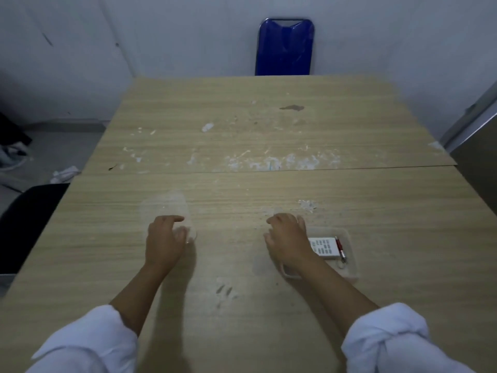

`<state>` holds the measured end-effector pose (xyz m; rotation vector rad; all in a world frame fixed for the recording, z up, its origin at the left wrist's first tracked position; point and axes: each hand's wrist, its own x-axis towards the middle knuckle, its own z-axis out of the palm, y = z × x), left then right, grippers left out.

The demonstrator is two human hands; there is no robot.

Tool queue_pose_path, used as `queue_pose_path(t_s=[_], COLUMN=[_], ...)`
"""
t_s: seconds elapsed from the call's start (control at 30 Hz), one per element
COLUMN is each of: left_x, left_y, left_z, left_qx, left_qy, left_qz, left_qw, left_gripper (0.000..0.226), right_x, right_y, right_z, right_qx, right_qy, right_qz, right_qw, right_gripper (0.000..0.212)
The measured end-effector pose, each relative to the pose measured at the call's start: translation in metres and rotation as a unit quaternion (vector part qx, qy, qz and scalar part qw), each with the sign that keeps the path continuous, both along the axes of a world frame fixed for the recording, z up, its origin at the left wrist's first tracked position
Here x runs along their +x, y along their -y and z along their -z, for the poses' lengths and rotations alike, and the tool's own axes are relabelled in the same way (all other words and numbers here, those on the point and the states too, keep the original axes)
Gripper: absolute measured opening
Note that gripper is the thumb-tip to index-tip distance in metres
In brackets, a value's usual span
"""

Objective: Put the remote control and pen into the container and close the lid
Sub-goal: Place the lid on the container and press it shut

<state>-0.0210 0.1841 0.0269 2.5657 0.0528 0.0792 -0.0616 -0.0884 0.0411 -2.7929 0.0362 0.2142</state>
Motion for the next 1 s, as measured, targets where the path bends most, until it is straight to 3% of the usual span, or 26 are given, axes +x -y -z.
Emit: queue_pose_path(t_s=[0.27,0.6,0.87,1.0], left_x=[0.013,0.02,0.032,0.035], left_y=[-0.044,-0.057,-0.02,0.021], left_z=[0.014,0.019,0.0,-0.017], left_qx=[0.044,-0.013,-0.138,-0.229], left_qy=[-0.098,-0.06,-0.019,-0.001], left_qz=[-0.154,-0.178,-0.139,-0.069], left_qw=[0.982,0.982,0.98,0.971], left_gripper=[0.049,0.028,0.028,0.027], right_x=[0.009,0.007,0.011,0.016], right_y=[-0.02,-0.022,-0.017,-0.005], right_z=[0.02,0.029,0.005,-0.015], right_qx=[-0.086,-0.109,-0.045,0.09], right_qy=[-0.059,-0.051,-0.017,0.053], right_qz=[-0.069,-0.074,-0.042,0.015], right_qw=[0.992,0.99,0.998,0.994], right_gripper=[0.032,0.035,0.038,0.033])
